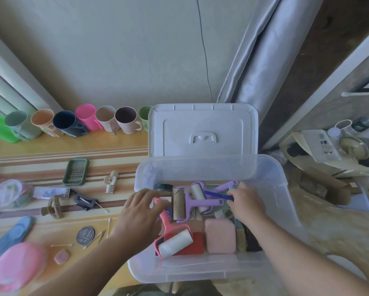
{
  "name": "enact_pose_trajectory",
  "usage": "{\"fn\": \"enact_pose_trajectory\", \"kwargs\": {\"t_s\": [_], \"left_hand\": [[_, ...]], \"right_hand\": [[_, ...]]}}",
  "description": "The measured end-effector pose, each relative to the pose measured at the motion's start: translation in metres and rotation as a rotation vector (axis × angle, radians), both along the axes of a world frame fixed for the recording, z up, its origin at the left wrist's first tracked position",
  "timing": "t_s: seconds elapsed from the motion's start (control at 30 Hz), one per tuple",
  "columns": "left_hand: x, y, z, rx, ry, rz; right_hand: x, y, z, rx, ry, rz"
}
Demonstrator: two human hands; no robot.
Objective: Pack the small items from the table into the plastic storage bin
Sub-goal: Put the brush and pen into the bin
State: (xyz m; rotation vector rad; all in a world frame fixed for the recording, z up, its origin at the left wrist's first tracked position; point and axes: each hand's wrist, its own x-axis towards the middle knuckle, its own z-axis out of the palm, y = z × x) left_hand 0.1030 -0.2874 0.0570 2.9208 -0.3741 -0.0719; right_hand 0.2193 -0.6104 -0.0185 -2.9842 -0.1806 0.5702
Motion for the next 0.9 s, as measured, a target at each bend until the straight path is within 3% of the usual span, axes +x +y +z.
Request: {"fn": "enact_pose_trajectory", "kwargs": {"t_s": [0.13,0.3,0.47,0.63,0.77,0.9], "left_hand": [[-0.004,-0.001,-0.009,0.024,0.027,-0.011],[-0.005,0.002,-0.008,-0.001,0.031,-0.015],[-0.006,0.005,-0.007,-0.030,0.038,-0.037],[-0.005,0.029,-0.001,-0.323,-0.067,-0.048],[-0.004,0.104,-0.014,-0.415,-0.062,0.220],[-0.016,0.212,-0.044,-0.257,0.132,0.490]], "right_hand": [[0.012,0.013,-0.017,-0.053,0.022,0.014],[-0.005,0.026,-0.036,0.098,-0.053,-0.130],[-0.011,0.046,-0.015,0.190,-0.133,-0.112],[-0.014,0.104,0.030,0.422,-0.311,0.063],[-0.012,0.191,0.076,0.553,-0.456,0.210],[-0.015,0.298,0.085,0.625,-0.486,0.373]]}}
